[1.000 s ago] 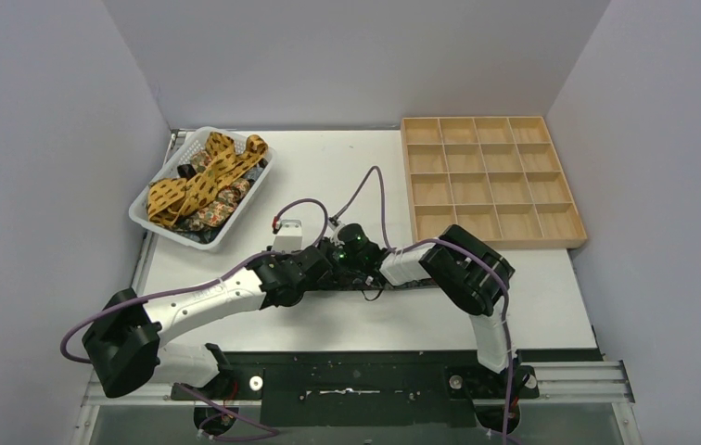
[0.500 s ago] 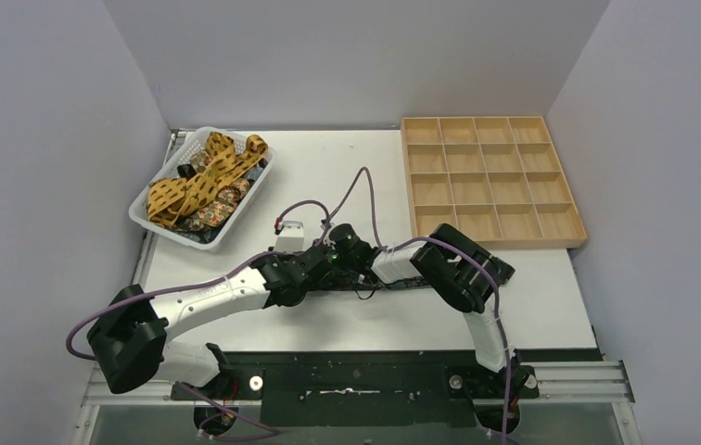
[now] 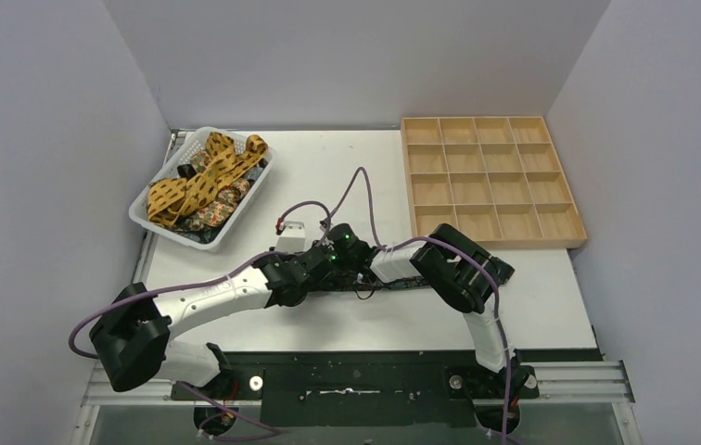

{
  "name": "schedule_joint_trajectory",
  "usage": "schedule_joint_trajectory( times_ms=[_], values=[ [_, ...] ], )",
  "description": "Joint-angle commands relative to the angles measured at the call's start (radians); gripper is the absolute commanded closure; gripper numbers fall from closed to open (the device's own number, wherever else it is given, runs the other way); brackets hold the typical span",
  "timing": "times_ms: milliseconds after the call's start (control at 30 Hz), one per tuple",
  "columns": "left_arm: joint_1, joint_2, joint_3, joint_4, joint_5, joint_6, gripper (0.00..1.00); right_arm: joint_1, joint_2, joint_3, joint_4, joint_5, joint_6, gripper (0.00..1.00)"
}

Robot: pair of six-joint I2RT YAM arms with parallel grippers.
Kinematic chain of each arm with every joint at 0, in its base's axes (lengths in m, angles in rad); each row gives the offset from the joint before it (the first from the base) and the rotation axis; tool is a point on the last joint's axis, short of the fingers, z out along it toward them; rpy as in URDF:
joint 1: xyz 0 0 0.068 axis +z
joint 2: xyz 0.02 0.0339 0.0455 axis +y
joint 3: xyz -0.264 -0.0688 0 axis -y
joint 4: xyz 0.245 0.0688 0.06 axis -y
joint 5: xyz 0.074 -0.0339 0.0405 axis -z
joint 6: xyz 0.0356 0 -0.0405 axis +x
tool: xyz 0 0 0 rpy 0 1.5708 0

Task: Roll the ties
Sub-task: Roll the tie at the center of the board.

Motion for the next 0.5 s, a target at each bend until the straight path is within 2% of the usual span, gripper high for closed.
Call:
schedule_joint_trajectory(
  times_ms=[0, 300, 467],
  values=[
    [-0.005, 0.016, 0.040, 0.025, -0.003, 0.005, 1.00, 0.002, -0.046, -0.002, -0.011, 0.028, -0.023, 1.00],
    [-0.005, 0.023, 0.049, 0.039, 0.010, 0.008, 1.00, 0.015, -0.011, 0.024, -0.007, 0.018, -0.007, 1.00],
    [-0.005, -0.006, 0.036, 0.131, 0.082, 0.038, 1.00, 0.015, 0.016, 0.032, 0.025, -0.010, 0.010, 1.00]
  ],
)
